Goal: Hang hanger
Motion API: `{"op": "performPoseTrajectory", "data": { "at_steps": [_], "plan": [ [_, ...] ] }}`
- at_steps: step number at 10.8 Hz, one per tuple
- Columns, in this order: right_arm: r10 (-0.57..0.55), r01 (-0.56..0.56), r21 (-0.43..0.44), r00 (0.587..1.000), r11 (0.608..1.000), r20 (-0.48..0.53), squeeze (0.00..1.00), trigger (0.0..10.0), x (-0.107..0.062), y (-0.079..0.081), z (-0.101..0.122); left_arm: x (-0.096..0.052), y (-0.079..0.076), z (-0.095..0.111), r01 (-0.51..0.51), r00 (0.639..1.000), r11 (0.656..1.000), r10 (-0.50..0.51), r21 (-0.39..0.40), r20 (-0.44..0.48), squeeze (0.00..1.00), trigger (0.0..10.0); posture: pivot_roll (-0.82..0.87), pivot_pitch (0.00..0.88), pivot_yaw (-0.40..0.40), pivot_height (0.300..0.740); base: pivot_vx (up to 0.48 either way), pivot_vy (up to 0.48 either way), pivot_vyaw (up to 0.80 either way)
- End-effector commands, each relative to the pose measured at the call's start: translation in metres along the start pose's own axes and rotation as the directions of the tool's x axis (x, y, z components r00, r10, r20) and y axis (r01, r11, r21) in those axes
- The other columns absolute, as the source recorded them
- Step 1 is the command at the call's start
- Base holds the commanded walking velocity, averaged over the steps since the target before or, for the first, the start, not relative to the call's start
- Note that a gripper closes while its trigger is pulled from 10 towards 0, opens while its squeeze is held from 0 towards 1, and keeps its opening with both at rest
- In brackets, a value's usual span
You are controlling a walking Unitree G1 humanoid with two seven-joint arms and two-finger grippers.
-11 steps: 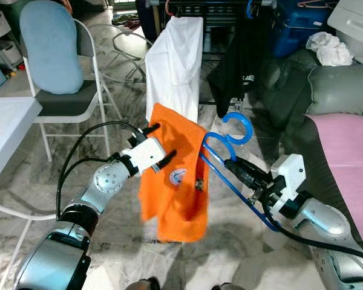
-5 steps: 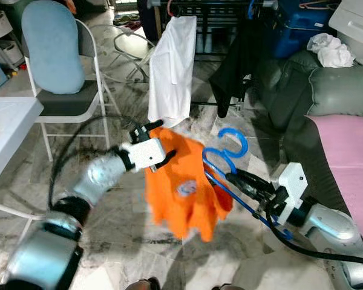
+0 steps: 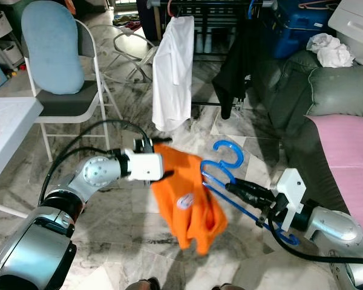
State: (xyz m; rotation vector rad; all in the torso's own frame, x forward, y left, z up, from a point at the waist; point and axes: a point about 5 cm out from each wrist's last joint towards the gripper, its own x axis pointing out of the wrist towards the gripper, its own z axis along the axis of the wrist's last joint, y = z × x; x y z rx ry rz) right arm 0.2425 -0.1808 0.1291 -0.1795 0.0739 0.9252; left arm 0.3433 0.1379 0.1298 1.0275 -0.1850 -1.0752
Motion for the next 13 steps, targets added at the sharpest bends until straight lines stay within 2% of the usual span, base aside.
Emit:
{"op": "performPoseTrajectory", "data": {
  "at_steps": [1,2,3,4,8,13],
  "plan": [
    [0.074,-0.073,-0.026,0.997,0.997,0.035,0.0,10.0,0.003,0.009,0.01,0.001,0.001,0.0,0.035,0.999,0.999,-0.035,0.018,-0.01,0.0,8.5,-0.23,0.101,0.075,0.74,0.0,0.0,0.0],
    [0.099,-0.099,-0.026,0.995,0.995,0.022,0.0,10.0,0.001,0.012,0.01,0.004,0.003,0.0,0.035,0.999,0.999,-0.035,-0.003,-0.013,0.0,2.4,-0.23,0.102,0.076,0.74,0.0,0.0,0.0],
    [0.119,-0.118,-0.029,0.993,0.993,0.009,0.0,10.0,-0.001,0.013,0.009,0.004,0.005,0.001,0.031,0.999,0.999,-0.031,-0.024,-0.012,0.0,0.0,-0.24,0.105,0.077,0.74,0.0,0.0,0.0],
    [0.133,-0.133,-0.031,0.991,0.991,0.005,0.0,10.0,-0.003,0.014,0.01,0.005,0.006,0.0,0.041,0.999,0.999,-0.041,-0.03,-0.017,0.0,0.0,-0.24,0.105,0.078,0.74,0.0,0.0,0.0],
    [0.167,-0.168,-0.047,0.986,0.985,-0.013,0.0,10.0,-0.002,0.014,0.012,-0.001,0.003,-0.005,0.196,0.98,0.975,-0.2,-0.102,-0.027,0.0,0.0,-0.24,0.107,0.079,0.74,0.0,0.0,0.0],
    [0.181,-0.183,-0.066,0.983,0.981,-0.035,0.0,10.0,-0.001,0.012,0.011,0.0,-0.005,-0.005,0.299,0.953,0.938,-0.304,-0.172,0.001,0.0,0.0,-0.24,0.106,0.073,0.74,0.0,0.0,0.0]
  ]
}}
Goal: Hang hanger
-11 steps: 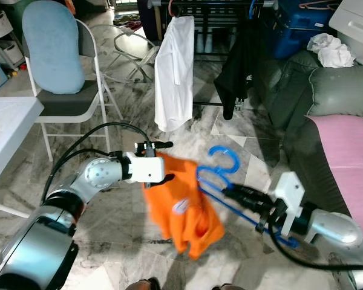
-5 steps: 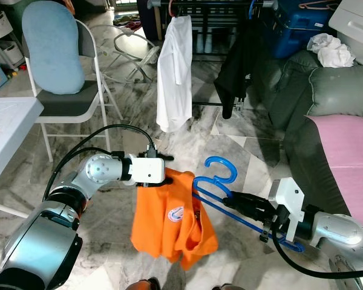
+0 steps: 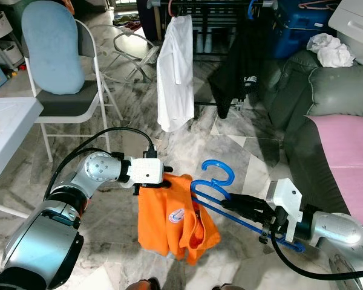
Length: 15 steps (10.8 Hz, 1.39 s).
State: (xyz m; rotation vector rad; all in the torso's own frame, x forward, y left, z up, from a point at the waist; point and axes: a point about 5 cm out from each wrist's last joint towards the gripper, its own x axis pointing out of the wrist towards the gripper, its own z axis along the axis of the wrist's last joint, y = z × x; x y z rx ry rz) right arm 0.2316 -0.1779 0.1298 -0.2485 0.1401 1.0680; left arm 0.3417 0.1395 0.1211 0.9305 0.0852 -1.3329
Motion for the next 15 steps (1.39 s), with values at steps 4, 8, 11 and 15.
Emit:
{"op": "performPoseTrajectory", "data": {
  "at_steps": [4,8,11,15],
  "plan": [
    [0.048,-0.047,-0.049,0.999,0.998,0.026,0.0,10.0,0.004,-0.001,0.008,0.001,-0.007,-0.002,0.094,0.995,0.993,-0.092,-0.075,0.03,0.0,0.0,-0.24,0.107,0.065,0.74,0.0,0.0,0.0],
    [0.024,-0.023,-0.079,1.0,0.997,0.014,0.0,10.0,0.005,-0.005,0.007,0.001,-0.014,-0.003,0.172,0.984,0.978,-0.166,-0.115,0.058,0.0,0.0,-0.25,0.114,0.07,0.74,0.0,0.0,0.0],
    [0.004,-0.004,-0.042,1.0,0.999,0.001,1.0,10.0,0.003,-0.011,0.006,0.002,-0.007,-0.001,0.06,0.997,0.993,-0.054,-0.102,0.063,0.0,0.0,-0.25,0.121,0.067,0.74,0.0,0.0,0.0],
    [-0.133,0.128,-0.119,0.99,0.985,-0.04,1.0,10.0,-0.014,-0.038,0.014,-0.014,0.0,-0.026,-0.23,0.968,0.964,0.213,-0.132,-0.131,0.0,0.0,-0.25,0.12,0.062,0.74,0.0,0.0,0.0]
  ]
}}
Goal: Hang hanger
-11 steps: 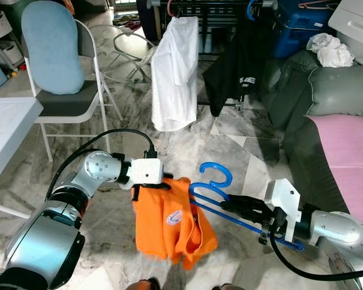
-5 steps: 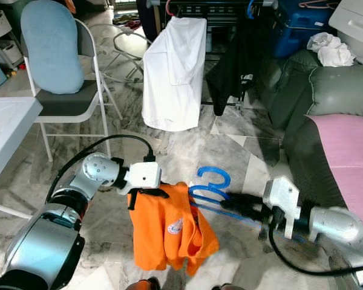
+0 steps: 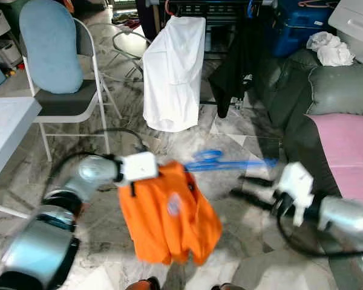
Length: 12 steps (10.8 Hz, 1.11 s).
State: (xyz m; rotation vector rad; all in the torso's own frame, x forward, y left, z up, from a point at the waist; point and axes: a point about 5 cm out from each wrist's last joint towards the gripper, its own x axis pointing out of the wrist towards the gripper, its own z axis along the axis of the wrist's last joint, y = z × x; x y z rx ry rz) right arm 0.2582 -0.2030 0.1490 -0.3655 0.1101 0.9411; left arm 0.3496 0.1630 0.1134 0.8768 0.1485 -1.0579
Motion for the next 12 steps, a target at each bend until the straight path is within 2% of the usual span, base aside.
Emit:
{"op": "performPoseTrajectory", "data": {
  "at_steps": [1,2,4,5,6,7,9,10,11,12],
  "plan": [
    [-0.04,0.04,-0.032,0.999,0.999,0.001,1.0,10.0,-0.004,-0.008,0.005,-0.005,0.001,-0.007,-0.04,0.999,0.999,0.04,-0.014,-0.023,0.0,0.0,-0.24,0.121,0.065,0.74,0.0,0.0,0.0],
    [-0.09,0.09,-0.046,0.996,0.995,0.008,1.0,10.0,-0.011,-0.016,0.008,-0.009,0.001,-0.011,-0.076,0.997,0.997,0.076,-0.02,-0.027,0.0,0.0,-0.24,0.122,0.068,0.74,0.0,0.0,0.0],
    [-0.138,0.138,-0.013,0.99,0.99,0.042,1.0,10.0,-0.015,-0.021,0.011,-0.012,0.004,-0.012,-0.113,0.993,0.993,0.113,-0.017,-0.032,0.0,0.0,-0.24,0.124,0.07,0.74,0.0,0.0,0.0],
    [-0.196,0.194,0.046,0.979,0.98,0.054,1.0,10.0,-0.006,-0.015,0.003,-0.015,0.019,0.0,-0.229,0.971,0.973,0.231,-0.041,0.065,0.0,0.0,-0.23,0.124,0.069,0.74,0.0,0.0,0.0],
    [-0.301,0.294,0.108,0.952,0.95,0.056,1.0,10.0,0.006,-0.011,-0.009,-0.015,0.027,0.013,-0.329,0.926,0.94,0.34,-0.09,0.164,0.0,0.0,-0.23,0.124,0.069,0.74,0.0,0.0,0.0],
    [-0.355,0.338,0.171,0.931,0.925,0.079,1.0,10.0,0.012,-0.009,-0.013,-0.013,0.028,0.015,-0.354,0.909,0.926,0.374,-0.132,0.184,0.0,0.0,-0.22,0.124,0.073,0.74,0.0,0.0,0.0],
    [-0.46,0.428,0.284,0.886,0.858,0.057,1.0,10.0,0.021,-0.008,-0.026,-0.008,0.026,0.023,-0.334,0.896,0.923,0.374,-0.189,0.241,0.0,0.0,-0.22,0.123,0.074,0.74,0.0,0.0,0.0],
    [-0.511,0.478,0.323,0.859,0.817,0.02,1.0,10.0,0.027,-0.007,-0.035,-0.006,0.024,0.03,-0.303,0.893,0.937,0.342,-0.173,0.292,0.0,0.0,-0.21,0.122,0.074,0.74,0.0,0.0,0.0],
    [-0.564,0.525,0.378,0.826,0.762,-0.008,0.0,10.0,0.035,-0.01,-0.042,-0.004,0.021,0.044,-0.242,0.88,0.961,0.276,-0.134,0.386,0.0,0.0,-0.21,0.12,0.074,0.74,0.0,0.0,0.0],
    [-0.589,0.555,0.376,0.808,0.742,-0.029,0.0,10.0,0.039,-0.015,-0.043,-0.001,0.017,0.056,-0.209,0.861,0.971,0.238,-0.114,0.449,0.0,0.0,-0.2,0.118,0.072,0.74,0.0,0.0,0.0]
  ]
}}
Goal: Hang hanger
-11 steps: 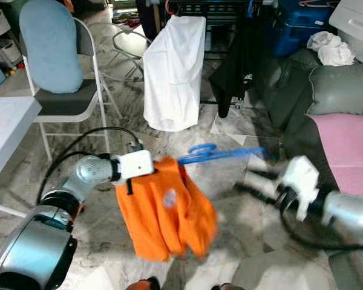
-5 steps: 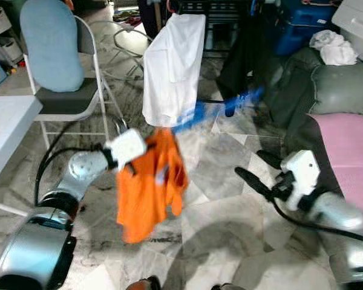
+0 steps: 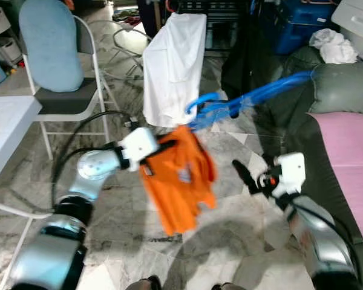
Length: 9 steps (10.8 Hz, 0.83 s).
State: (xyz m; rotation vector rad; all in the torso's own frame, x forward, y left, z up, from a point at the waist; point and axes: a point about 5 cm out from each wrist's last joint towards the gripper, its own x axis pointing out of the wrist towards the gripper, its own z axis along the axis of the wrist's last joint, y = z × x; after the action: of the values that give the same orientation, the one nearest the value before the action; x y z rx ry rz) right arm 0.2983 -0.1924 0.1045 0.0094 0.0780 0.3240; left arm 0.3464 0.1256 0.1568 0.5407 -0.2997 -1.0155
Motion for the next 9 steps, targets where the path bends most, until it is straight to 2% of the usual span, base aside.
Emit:
{"op": "performPoseTrajectory", "data": {
  "at_steps": [1,3,4,6,7,8,9],
  "plan": [
    [-0.023,0.023,-0.002,1.0,1.0,0.004,0.0,10.0,0.0,-0.005,0.001,0.001,0.001,0.008,0.008,0.999,1.0,-0.009,0.017,0.047,0.0,0.0,-0.2,0.117,0.071,0.74,0.0,0.0,0.0],
    [-0.025,0.025,-0.001,1.0,1.0,0.011,0.0,10.0,0.005,-0.01,0.005,0.007,-0.003,0.015,0.037,0.995,0.999,-0.038,0.01,0.091,0.0,0.0,-0.2,0.115,0.071,0.74,0.0,0.0,0.0],
    [0.063,-0.062,-0.025,0.998,0.998,0.025,0.0,10.0,0.01,0.001,0.01,0.01,-0.007,0.019,0.059,0.993,0.998,-0.061,0.015,0.106,0.0,0.0,-0.2,0.112,0.071,0.74,0.0,0.0,0.0],
    [0.134,-0.133,-0.021,0.99,0.991,0.038,0.0,10.0,0.009,0.01,0.011,0.013,-0.01,0.021,0.063,0.992,0.998,-0.063,0.007,0.112,0.0,0.0,-0.2,0.113,0.073,0.74,0.0,0.0,0.0],
    [0.168,-0.167,-0.014,0.985,0.986,0.045,0.34,10.0,0.006,0.015,0.01,0.016,-0.016,0.02,0.092,0.99,0.995,-0.094,0.021,0.107,0.0,0.0,-0.2,0.113,0.075,0.74,0.0,0.0,0.0],
    [0.154,-0.154,-0.019,0.988,0.988,0.03,1.0,10.0,0.007,0.014,0.005,0.019,-0.022,0.026,0.122,0.982,0.992,-0.121,0.002,0.146,0.0,0.0,-0.21,0.117,0.084,0.74,0.0,0.0,0.0],
    [0.143,-0.143,-0.014,0.99,0.99,0.006,0.78,10.0,0.007,0.013,0.001,0.021,-0.024,0.03,0.139,0.976,0.99,-0.137,0.002,0.167,0.0,0.0,-0.21,0.117,0.084,0.74,0.0,0.0,0.0]
  ]
}}
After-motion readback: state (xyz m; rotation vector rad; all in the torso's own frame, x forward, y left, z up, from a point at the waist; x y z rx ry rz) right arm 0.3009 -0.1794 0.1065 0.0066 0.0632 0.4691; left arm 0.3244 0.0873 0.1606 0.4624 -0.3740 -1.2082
